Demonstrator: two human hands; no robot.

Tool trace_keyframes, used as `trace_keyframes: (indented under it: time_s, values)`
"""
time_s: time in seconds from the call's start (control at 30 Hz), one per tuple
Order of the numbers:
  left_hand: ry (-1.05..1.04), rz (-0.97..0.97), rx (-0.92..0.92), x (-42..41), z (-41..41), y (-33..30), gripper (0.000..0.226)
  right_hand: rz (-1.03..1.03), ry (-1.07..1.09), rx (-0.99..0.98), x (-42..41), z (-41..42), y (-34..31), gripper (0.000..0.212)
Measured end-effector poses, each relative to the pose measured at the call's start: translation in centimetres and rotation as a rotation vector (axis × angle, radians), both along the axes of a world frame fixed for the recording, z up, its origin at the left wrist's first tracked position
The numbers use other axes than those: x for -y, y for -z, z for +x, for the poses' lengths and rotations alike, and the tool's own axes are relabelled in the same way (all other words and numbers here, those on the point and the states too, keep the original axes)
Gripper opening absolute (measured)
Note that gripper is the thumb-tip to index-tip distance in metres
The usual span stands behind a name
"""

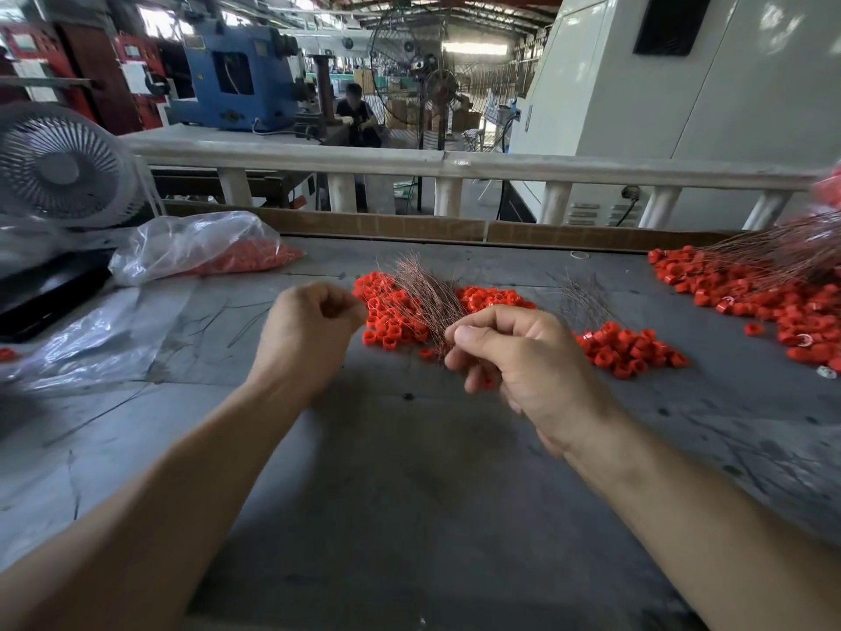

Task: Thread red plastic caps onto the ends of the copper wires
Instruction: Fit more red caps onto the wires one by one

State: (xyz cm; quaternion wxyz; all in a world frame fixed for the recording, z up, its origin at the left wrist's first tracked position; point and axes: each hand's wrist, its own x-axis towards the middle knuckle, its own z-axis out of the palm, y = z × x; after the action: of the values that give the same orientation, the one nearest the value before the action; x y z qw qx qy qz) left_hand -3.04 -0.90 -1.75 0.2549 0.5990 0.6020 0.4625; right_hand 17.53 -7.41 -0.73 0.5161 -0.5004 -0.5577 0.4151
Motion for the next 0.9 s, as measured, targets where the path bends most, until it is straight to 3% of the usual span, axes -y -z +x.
trace_keyframes:
  time_s: [0.13,0.37,0.5,0.63,0.73,0.9]
  values:
    - [-0.019,-0.054,-0.354,-0.4,0.2,1.0,0.008,0.003,0.024,-0.016,0.0,0.0,0.2,0.015]
    - [-0.040,0.036,-0.430,-0.3,0.5,1.0,0.008,0.001,0.073,0.033,-0.3,0.6,0.5,0.014]
    - [0.037,0.105,-0.220,0.5,1.0,-0.1,0.008,0.046,0.118,0.083,-0.5,0.9,0.6,0.013]
    - [0.315,0.031,0.243,2.1,2.7,-0.6,0.017,0.137,0.178,0.257,-0.4,1.0,0.5,0.010]
    - [0.457,-0.080,0.532,2.8,3.4,-0.7,0.021,0.202,0.203,0.279,-0.3,0.9,0.4,0.012]
    - [0.517,-0.118,0.673,3.1,3.5,-0.9,0.035,0.327,0.195,0.227,0.2,0.7,0.1,0.010]
